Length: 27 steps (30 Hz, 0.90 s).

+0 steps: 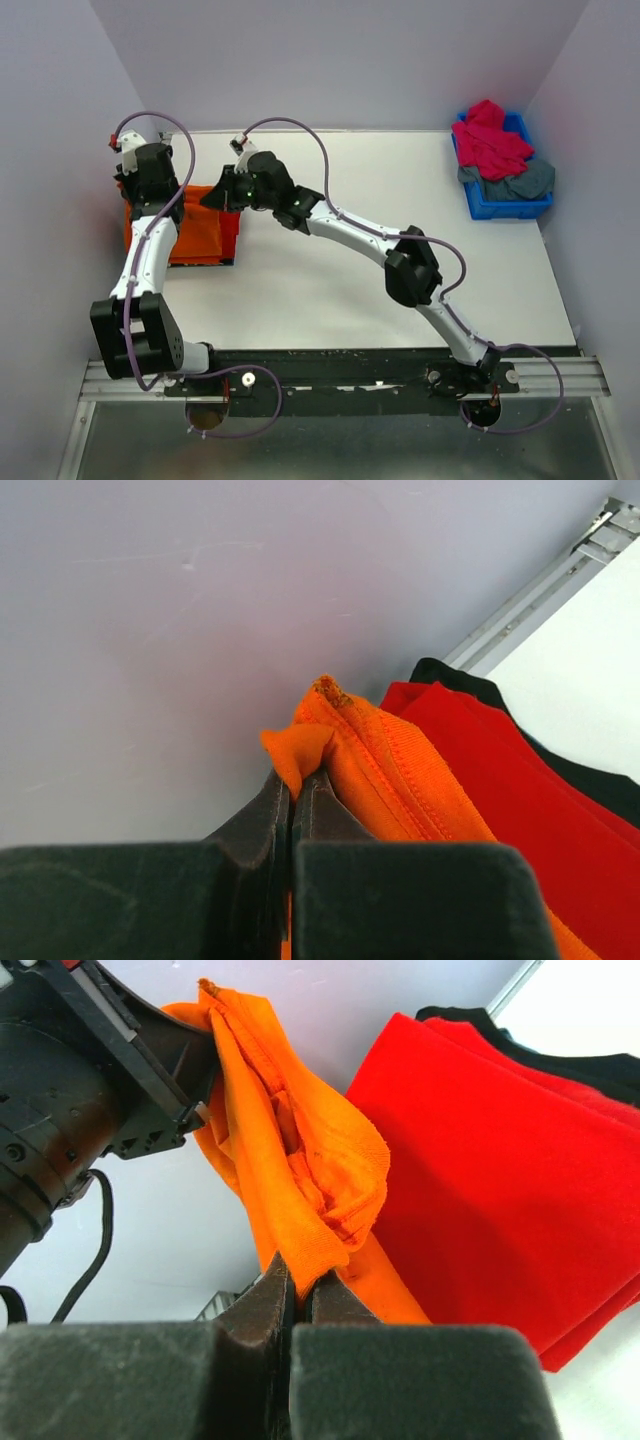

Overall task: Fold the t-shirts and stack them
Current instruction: Put the neatly folded tshirt into the corner of the board with both arms

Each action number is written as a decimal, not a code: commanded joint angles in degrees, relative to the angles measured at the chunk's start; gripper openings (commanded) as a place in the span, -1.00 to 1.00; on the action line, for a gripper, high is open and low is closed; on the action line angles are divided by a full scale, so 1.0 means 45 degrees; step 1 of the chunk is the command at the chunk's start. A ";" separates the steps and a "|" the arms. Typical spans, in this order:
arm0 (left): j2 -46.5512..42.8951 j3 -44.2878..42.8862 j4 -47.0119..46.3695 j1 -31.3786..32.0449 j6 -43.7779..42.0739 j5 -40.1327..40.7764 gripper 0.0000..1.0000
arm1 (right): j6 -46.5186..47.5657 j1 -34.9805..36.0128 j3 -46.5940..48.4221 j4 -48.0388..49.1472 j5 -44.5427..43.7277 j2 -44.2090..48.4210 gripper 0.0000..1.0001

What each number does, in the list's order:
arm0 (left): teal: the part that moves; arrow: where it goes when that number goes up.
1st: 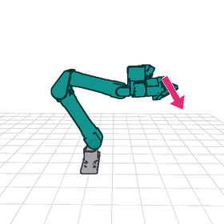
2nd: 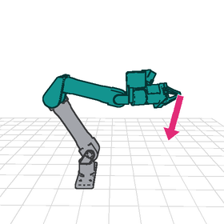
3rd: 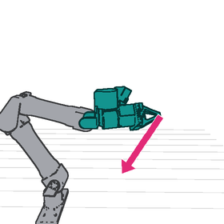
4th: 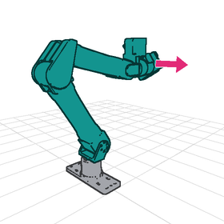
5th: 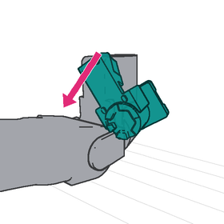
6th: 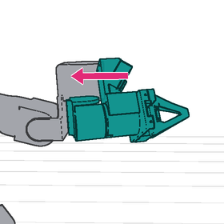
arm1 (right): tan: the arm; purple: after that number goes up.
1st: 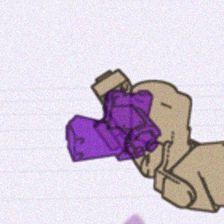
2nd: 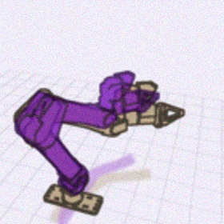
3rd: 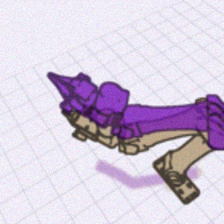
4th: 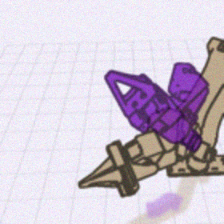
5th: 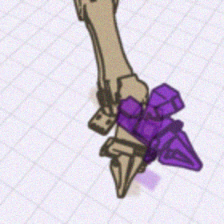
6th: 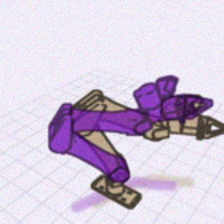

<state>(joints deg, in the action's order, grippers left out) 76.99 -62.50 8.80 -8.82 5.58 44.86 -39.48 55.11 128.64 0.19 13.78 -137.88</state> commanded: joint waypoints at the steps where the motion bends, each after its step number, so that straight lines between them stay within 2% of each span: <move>1: 0.1597 -0.0797 -0.1506 -0.0482 0.0261 0.0344 -1.00 | -0.0307 -0.0664 0.0962 -0.0569 -0.0504 -0.0919 -0.99; 6: 0.3317 -0.1208 -0.1896 -0.0482 0.0927 -0.0358 -1.00 | -0.0990 -0.1211 0.1861 0.0228 -0.0329 -0.2111 -0.98; 7: 0.3630 -0.1402 -0.1838 -0.0482 0.0927 -0.0495 -1.00 | -0.1088 -0.1270 0.2133 0.0271 -0.0289 -0.2422 -0.92; 8: 0.4039 -0.1617 -0.1683 -0.0482 0.0966 -0.0516 -0.85 | -0.1128 -0.1309 0.2368 0.0387 -0.0328 -0.2715 -0.61; 9: 0.4372 -0.1890 -0.1469 -0.0482 0.1101 -0.0535 -0.48 | -0.1147 -0.1290 0.2506 0.0388 -0.0541 -0.2892 -0.19; 10: 0.4723 -0.2279 -0.1080 -0.0482 0.1199 -0.0729 0.02 | -0.1264 -0.1290 0.2507 0.0408 -0.0794 -0.2991 0.28; 11: 0.4978 -0.2689 -0.0612 -0.0482 0.1394 -0.0789 0.59 | -0.1284 -0.1329 0.2488 0.0408 -0.0797 -0.3030 0.56; 12: 0.5097 -0.3138 0.0011 -0.0462 0.1666 -0.0731 0.82 | -0.1207 -0.1349 0.2430 0.0389 -0.0739 -0.2954 0.63; 13: 0.5079 -0.3374 0.0269 -0.0462 0.1824 -0.0654 0.95 | -0.1090 -0.1349 0.2255 0.0388 -0.0719 -0.2740 0.63; 14: 0.4943 -0.3531 0.0465 -0.0423 0.1864 -0.0537 0.97 | -0.0857 -0.1349 0.1944 0.0446 -0.0738 -0.2448 0.62; 18: 0.3754 -0.3728 0.0798 -0.0384 0.1806 -0.0341 0.98 | -0.0192 -0.1349 0.0965 -0.0020 -0.0953 -0.1120 0.62; 19: 0.3460 -0.3748 0.0915 -0.0384 0.1787 -0.0302 0.97 | -0.0074 -0.1329 0.0790 -0.0022 -0.0837 -0.0807 0.54; 20: 0.3051 -0.3767 0.1148 -0.0384 0.1864 -0.0340 0.97 | -0.0035 -0.1310 0.0518 -0.0022 -0.0623 -0.0572 0.37; 23: 0.2132 -0.3826 0.2319 -0.0403 0.3070 -0.1274 0.46 | -0.0248 -0.1115 -0.0166 -0.0002 0.0157 -0.0161 -0.29; 25: 0.1663 -0.3613 0.2809 -0.0423 0.3737 -0.2152 -0.01 | -0.0366 -0.0823 -0.0479 0.0134 0.0471 -0.0043 -0.68; 27: 0.1446 -0.3222 0.2772 -0.0675 0.4109 -0.2838 -0.54 | -0.0463 -0.0491 -0.0540 0.0232 0.0803 -0.0101 -0.93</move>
<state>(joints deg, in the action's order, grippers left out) 87.26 -78.13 16.29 -10.44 17.56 39.38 -41.54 49.78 127.92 0.32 13.19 -140.05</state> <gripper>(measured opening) 0.522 0.119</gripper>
